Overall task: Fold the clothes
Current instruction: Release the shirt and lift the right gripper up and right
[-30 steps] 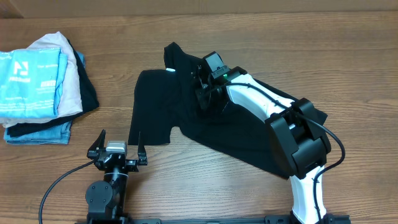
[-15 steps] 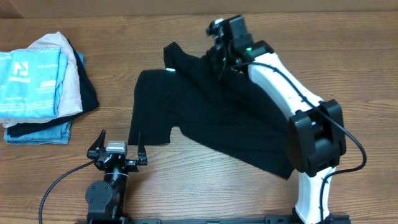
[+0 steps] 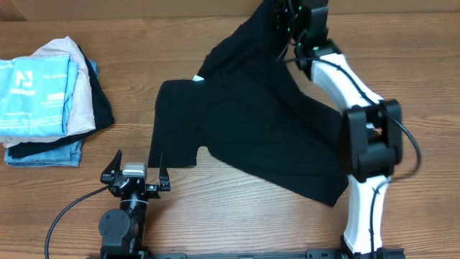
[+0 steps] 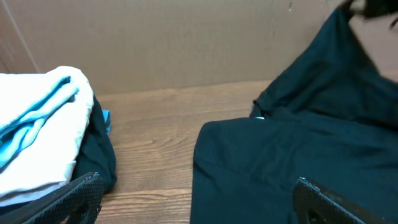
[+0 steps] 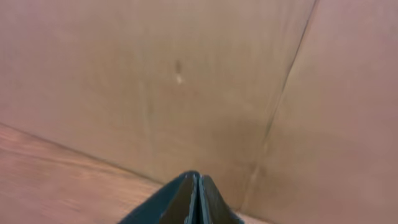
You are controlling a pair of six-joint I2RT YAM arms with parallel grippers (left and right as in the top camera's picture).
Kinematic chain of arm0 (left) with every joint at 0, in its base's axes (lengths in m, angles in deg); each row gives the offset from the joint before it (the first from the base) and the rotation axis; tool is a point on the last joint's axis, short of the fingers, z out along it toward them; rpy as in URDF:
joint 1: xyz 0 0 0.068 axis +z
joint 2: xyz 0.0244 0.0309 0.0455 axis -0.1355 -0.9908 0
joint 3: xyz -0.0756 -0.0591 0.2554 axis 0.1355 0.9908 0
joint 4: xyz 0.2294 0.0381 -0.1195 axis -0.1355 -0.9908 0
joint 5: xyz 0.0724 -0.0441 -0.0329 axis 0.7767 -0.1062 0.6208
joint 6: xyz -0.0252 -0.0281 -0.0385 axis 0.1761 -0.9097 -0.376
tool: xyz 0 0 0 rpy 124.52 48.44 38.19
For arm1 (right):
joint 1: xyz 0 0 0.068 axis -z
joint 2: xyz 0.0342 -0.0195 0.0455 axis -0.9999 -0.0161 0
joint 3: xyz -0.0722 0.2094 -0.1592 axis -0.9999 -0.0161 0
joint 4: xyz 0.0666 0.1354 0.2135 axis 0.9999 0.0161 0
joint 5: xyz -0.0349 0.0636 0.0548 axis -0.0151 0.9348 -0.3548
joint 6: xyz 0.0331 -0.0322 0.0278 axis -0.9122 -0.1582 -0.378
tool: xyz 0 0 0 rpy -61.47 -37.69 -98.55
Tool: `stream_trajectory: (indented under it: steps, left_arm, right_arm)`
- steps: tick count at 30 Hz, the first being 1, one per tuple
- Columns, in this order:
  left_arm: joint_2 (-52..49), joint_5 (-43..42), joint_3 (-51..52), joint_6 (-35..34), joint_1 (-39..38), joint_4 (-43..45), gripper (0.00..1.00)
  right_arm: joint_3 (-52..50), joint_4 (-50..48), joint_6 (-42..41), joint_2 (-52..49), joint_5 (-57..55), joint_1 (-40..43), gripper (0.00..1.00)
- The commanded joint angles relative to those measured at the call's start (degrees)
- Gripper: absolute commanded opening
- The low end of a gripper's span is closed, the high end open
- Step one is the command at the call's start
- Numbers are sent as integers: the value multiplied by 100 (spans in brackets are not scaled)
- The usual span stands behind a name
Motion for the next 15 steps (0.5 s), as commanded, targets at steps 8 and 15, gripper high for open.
stream_trajectory:
  steps: [8,15]
  left_arm:
    - [46,-28,24,153,50,7,100]
    - [46,-31,24,153,50,7,100]
  right_arm:
    - [643,-142,-151,-514,-422,286,82]
    - [1969,5495,-334,1235,-420,608,100]
